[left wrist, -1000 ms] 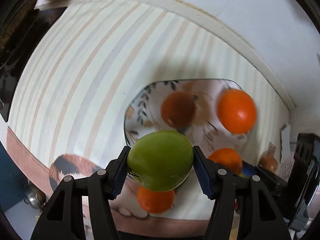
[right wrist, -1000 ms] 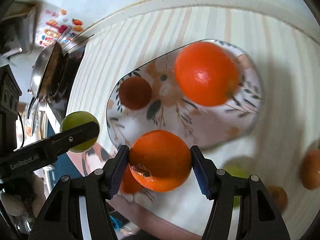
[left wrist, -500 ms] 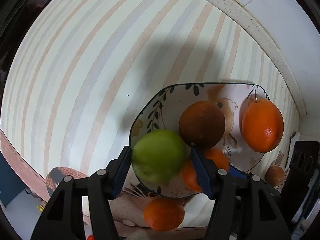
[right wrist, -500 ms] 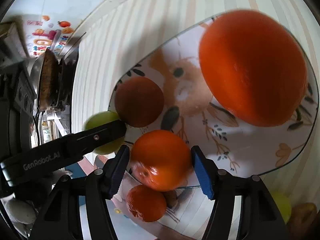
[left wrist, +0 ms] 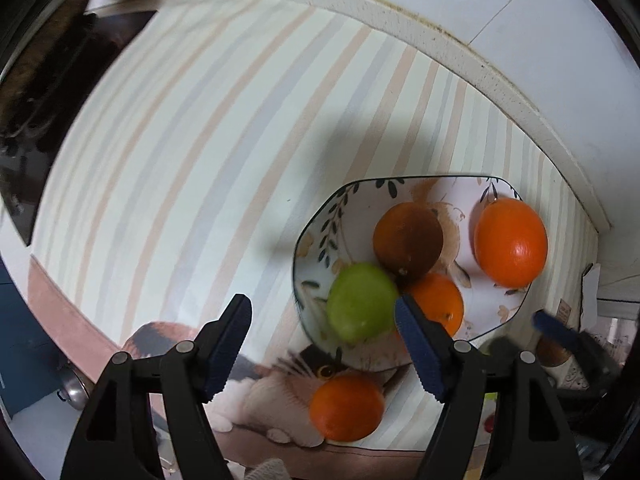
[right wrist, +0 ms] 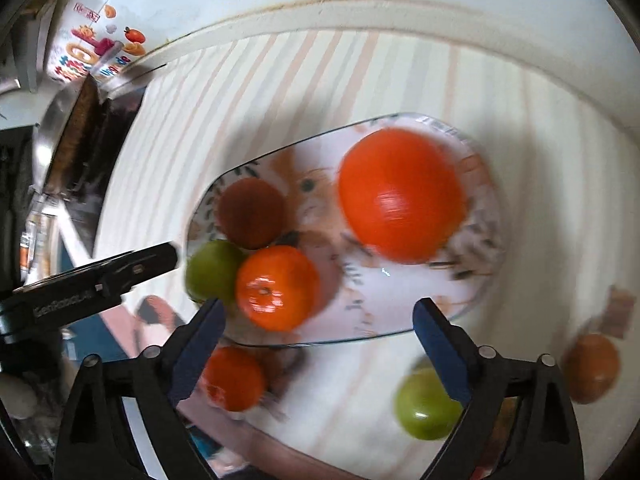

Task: Organize fruits
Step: 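Lower the green apple and tangerine onto the plate and open both tools, then grasp the tangerine on the cat mat with the left tool while the right grasps a green apple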

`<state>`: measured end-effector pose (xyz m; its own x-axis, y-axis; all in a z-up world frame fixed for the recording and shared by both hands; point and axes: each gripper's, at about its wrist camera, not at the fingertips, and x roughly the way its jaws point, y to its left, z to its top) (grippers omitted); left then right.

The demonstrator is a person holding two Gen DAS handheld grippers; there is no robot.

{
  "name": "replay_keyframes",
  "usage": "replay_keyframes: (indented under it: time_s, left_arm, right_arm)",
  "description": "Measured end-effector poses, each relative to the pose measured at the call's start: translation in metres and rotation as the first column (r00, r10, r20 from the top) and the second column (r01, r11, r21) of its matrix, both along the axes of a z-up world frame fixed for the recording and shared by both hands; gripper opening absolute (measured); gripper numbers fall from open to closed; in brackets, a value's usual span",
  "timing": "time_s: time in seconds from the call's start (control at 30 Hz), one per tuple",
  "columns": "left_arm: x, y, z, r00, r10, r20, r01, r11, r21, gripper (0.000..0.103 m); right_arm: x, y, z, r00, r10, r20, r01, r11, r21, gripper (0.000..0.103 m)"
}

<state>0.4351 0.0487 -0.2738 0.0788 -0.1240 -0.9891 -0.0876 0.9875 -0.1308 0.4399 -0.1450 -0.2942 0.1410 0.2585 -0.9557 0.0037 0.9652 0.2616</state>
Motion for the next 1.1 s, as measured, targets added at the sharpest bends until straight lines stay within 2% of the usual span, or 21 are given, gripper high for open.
replay_keyframes:
  time_s: [0.13, 0.23, 0.33, 0.6, 0.87, 1.1]
  left_arm:
    - [-0.025, -0.001, 0.015, 0.998, 0.003, 0.055, -0.005, 0.999, 0.046, 0.073]
    - [-0.042, -0.007, 0.026, 0.995, -0.007, 0.098, 0.000, 0.998, 0.066, 0.073]
    - [-0.059, -0.015, 0.038, 0.990, -0.030, 0.139, 0.017, 0.996, 0.092, 0.073]
    - [-0.089, -0.022, 0.061, 0.982, -0.036, 0.185, 0.023, 0.997, 0.073, 0.073]
    - [-0.115, -0.029, 0.099, 0.963, -0.045, 0.266, 0.032, 0.998, 0.050, 0.073]
    - [-0.130, -0.029, 0.119, 0.950, -0.044, 0.308, 0.032, 0.999, 0.044, 0.073]
  right_arm:
    - [-0.015, -0.009, 0.015, 0.999, 0.018, 0.042, -0.014, 0.996, -0.089, 0.098]
    - [-0.024, -0.015, 0.025, 0.999, 0.012, 0.053, -0.007, 0.996, -0.084, 0.098]
    - [-0.037, -0.019, 0.038, 0.995, 0.020, 0.096, -0.008, 0.993, -0.120, 0.098]
    - [-0.067, -0.021, 0.074, 0.986, 0.037, 0.164, -0.014, 0.990, -0.142, 0.098]
    - [-0.094, -0.018, 0.112, 0.970, 0.049, 0.240, -0.013, 0.989, -0.150, 0.098]
    - [-0.115, -0.020, 0.143, 0.956, 0.032, 0.291, 0.002, 0.993, -0.117, 0.098]
